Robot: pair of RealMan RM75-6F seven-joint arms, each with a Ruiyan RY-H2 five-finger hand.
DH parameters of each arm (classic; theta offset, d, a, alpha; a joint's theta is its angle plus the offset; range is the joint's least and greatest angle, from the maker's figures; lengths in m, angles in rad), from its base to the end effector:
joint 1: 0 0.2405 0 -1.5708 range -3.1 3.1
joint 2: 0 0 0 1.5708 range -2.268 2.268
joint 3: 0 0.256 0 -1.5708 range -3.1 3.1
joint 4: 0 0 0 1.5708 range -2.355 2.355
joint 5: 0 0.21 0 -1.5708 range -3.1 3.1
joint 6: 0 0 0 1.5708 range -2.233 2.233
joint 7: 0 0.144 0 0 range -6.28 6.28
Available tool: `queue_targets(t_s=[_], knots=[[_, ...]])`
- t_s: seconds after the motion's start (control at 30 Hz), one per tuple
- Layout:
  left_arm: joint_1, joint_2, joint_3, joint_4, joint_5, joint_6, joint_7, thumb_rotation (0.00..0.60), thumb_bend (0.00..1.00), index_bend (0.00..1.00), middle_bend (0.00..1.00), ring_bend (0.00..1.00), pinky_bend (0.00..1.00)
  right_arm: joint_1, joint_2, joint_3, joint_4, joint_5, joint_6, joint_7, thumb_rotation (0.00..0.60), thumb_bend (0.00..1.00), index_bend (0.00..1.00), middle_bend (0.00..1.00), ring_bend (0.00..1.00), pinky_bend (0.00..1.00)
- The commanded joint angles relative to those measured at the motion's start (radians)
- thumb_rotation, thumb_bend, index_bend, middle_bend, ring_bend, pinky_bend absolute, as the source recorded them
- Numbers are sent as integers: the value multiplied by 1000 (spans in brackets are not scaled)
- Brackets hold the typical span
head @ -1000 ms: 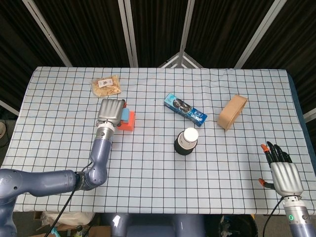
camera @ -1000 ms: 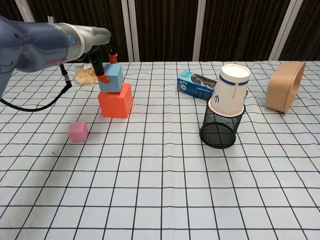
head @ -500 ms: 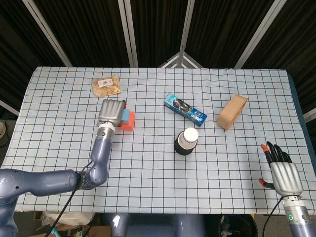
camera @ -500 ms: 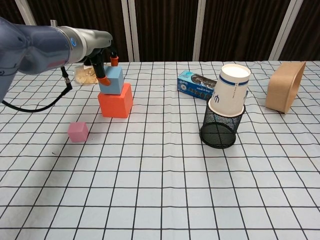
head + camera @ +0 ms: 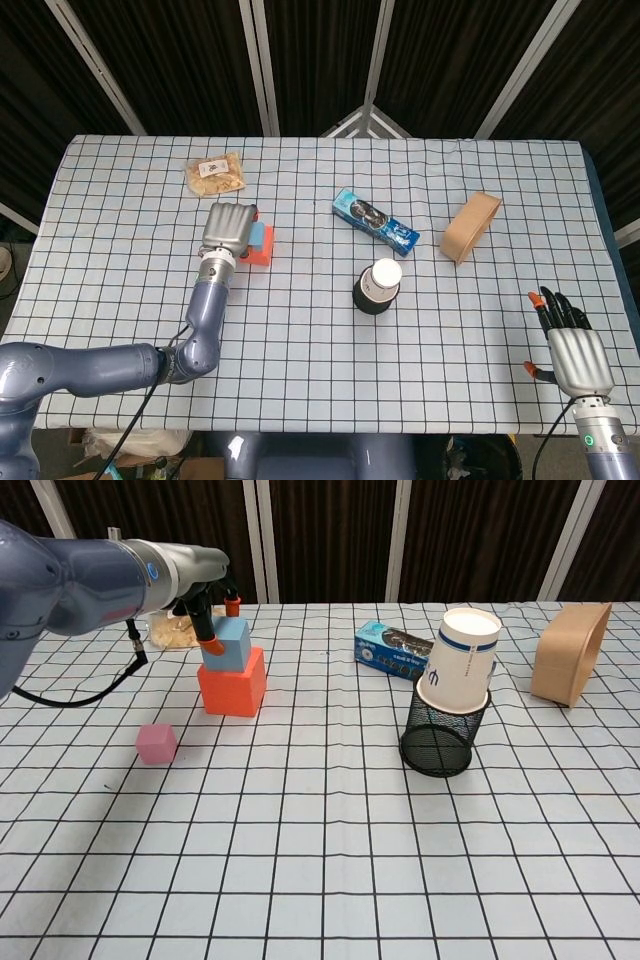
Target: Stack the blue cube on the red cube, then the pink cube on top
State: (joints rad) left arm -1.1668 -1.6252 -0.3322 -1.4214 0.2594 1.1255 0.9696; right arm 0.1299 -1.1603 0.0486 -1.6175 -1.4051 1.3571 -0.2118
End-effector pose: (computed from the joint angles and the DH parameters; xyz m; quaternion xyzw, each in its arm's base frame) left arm -0.0563 0.4194 -0.0078 -0.6988 -0.3728 -0.2480 0.5579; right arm -0.3169 -0.1930 0.1326 0.6342 -0.3829 0.3001 0.6009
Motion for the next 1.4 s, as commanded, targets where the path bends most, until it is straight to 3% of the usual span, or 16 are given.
queue_targets(t_s=[0.03, 0.53, 1.1, 1.4], knots=[[0, 0, 0, -2, 1, 3, 0, 600, 316, 427, 952, 824, 850, 0, 0, 0, 0, 0, 0, 0, 600, 108, 0, 0, 0, 172], [1, -4, 3, -1, 2, 13, 9, 600, 316, 416, 952, 824, 850, 2, -1, -2, -1, 2, -5, -5, 600, 108, 0, 0, 0, 172], [-1, -9, 4, 0, 2, 10, 18, 600, 316, 269, 952, 824, 850, 3, -4, -2, -1, 7, -8, -14, 600, 108, 0, 0, 0, 172], [-3, 4, 0, -30, 7, 30, 26, 600, 316, 241, 952, 824, 850, 2, -3, -1, -2, 6, -4, -13, 600, 108, 0, 0, 0, 172]])
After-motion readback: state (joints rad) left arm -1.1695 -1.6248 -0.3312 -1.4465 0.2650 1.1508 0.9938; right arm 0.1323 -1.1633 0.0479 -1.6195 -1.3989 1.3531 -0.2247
